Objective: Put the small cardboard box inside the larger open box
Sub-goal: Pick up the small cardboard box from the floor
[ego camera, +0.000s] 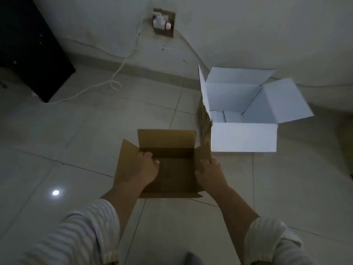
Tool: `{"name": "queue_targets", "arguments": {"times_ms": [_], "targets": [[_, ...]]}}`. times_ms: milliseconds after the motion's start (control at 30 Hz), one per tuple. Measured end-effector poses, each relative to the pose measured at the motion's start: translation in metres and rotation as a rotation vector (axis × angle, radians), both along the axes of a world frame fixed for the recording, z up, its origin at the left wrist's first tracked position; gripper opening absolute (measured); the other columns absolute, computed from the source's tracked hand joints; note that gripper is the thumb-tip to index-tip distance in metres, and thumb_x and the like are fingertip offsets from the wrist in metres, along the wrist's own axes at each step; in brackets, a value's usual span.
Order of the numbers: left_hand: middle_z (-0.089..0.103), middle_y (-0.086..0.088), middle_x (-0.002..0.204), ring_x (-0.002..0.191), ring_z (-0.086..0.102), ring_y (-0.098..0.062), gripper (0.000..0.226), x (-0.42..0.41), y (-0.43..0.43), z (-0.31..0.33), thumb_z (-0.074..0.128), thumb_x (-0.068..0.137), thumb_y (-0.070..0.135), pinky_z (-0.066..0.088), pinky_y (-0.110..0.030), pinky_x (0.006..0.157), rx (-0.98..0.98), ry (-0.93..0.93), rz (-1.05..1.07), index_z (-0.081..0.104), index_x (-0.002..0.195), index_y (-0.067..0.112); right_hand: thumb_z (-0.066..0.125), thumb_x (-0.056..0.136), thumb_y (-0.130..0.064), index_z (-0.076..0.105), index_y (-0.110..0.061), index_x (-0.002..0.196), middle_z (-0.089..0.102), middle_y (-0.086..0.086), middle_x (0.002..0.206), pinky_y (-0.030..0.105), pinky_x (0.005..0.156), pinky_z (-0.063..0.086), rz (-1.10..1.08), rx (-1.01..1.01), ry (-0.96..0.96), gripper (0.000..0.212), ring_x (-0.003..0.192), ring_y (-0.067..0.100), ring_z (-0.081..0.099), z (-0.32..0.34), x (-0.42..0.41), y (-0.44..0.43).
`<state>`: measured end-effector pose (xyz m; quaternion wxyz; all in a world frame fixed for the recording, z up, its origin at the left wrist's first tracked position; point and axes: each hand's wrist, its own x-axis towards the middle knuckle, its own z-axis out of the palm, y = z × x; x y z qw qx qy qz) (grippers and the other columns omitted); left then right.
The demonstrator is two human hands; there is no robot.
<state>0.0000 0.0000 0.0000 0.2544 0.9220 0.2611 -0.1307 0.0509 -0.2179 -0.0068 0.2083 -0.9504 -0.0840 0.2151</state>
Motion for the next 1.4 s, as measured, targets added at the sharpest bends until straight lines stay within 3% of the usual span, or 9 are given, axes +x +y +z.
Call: {"name": "queue_targets", "arguments": {"times_ms": [233,333,467,533,633,700,1000,1233,1400], "targets": [[0.017,-0.017,0.155,0.139,0.018,-0.039,0.065,0.006,0.045,-0.112,0.042,0.091,0.046,0.024,-0.052,0.111,0.254,0.156,0.17,0.026,0.143,0.01,0.054,0.086,-0.034,0.035,-0.019,0.129,0.033,0.014,0.142,0.049,0.098,0.04,-0.086,-0.145,-0.099,0.049,0.125,0.035,0.036,-0.109,0.025,-0.002],[0.008,-0.015,0.157,0.139,0.016,-0.041,0.071,0.006,0.064,-0.139,0.046,0.089,0.044,0.023,-0.055,0.111,0.236,0.168,0.369,0.018,0.145,0.011,0.055,0.086,-0.037,0.023,-0.022,0.136,0.021,0.016,0.149,0.053,0.101,0.036,-0.134,-0.234,-0.123,0.062,0.131,0.04,0.029,-0.137,0.036,-0.009],[0.038,-0.024,0.141,0.12,0.045,-0.044,0.066,0.005,0.087,-0.161,0.051,0.09,0.032,0.041,-0.054,0.097,0.007,0.032,0.609,0.017,0.143,0.011,0.056,0.087,-0.024,0.01,-0.024,0.141,0.033,0.016,0.141,0.052,0.088,0.048,-0.274,-0.087,-0.061,0.071,0.114,0.04,0.05,-0.157,0.045,-0.009],[0.055,-0.025,0.123,0.106,0.056,-0.041,0.045,0.002,0.094,-0.167,0.046,0.094,0.025,0.046,-0.047,0.086,0.0,0.012,0.551,0.037,0.132,0.003,0.052,0.089,-0.015,0.012,-0.02,0.143,0.051,0.016,0.124,0.046,0.077,0.052,-0.392,-0.006,-0.003,0.067,0.098,0.034,0.06,-0.162,0.05,-0.005],[0.064,-0.021,0.105,0.089,0.059,-0.034,0.028,0.001,0.09,-0.167,0.041,0.096,0.02,0.043,-0.036,0.072,0.087,-0.019,0.433,0.056,0.111,0.003,0.048,0.091,-0.012,0.044,-0.011,0.121,0.064,0.011,0.101,0.042,0.077,0.055,-0.382,-0.032,0.026,0.03,0.083,0.027,0.063,-0.166,0.053,-0.002],[0.065,-0.018,0.101,0.085,0.058,-0.032,0.026,-0.001,0.084,-0.162,0.039,0.096,0.02,0.04,-0.034,0.068,0.114,-0.028,0.396,0.058,0.109,0.006,0.048,0.091,-0.012,0.051,-0.011,0.107,0.063,0.008,0.093,0.04,0.077,0.055,-0.347,-0.016,0.012,0.016,0.079,0.024,0.062,-0.163,0.048,0.002],[0.056,-0.01,0.079,0.07,0.051,-0.024,0.024,-0.037,0.074,-0.073,0.039,0.096,0.021,0.04,-0.034,0.064,0.171,-0.036,0.35,0.058,0.1,0.006,0.046,0.092,-0.016,0.052,-0.013,0.106,0.063,0.008,0.096,0.037,0.076,0.053,-0.265,0.002,-0.038,0.015,0.082,0.025,0.063,-0.063,0.018,-0.002],[0.058,-0.01,0.08,0.072,0.054,-0.025,0.022,-0.059,0.064,0.068,0.041,0.096,0.021,0.041,-0.033,0.064,0.171,-0.084,0.28,0.057,0.097,0.006,0.043,0.093,-0.019,0.053,-0.015,0.104,0.06,0.003,0.09,0.036,0.078,0.052,-0.277,0.027,-0.063,0.015,0.078,0.02,0.06,0.079,-0.005,-0.02],[0.057,-0.009,0.079,0.072,0.053,-0.025,0.019,-0.058,0.054,0.18,0.042,0.095,0.021,0.039,-0.032,0.061,0.17,-0.146,0.21,0.055,0.089,0.008,0.045,0.091,-0.015,0.051,-0.011,0.102,0.062,0.008,0.092,0.032,0.068,0.049,-0.274,0.008,-0.119,0.013,0.072,0.021,0.058,0.187,-0.01,-0.039]]}}
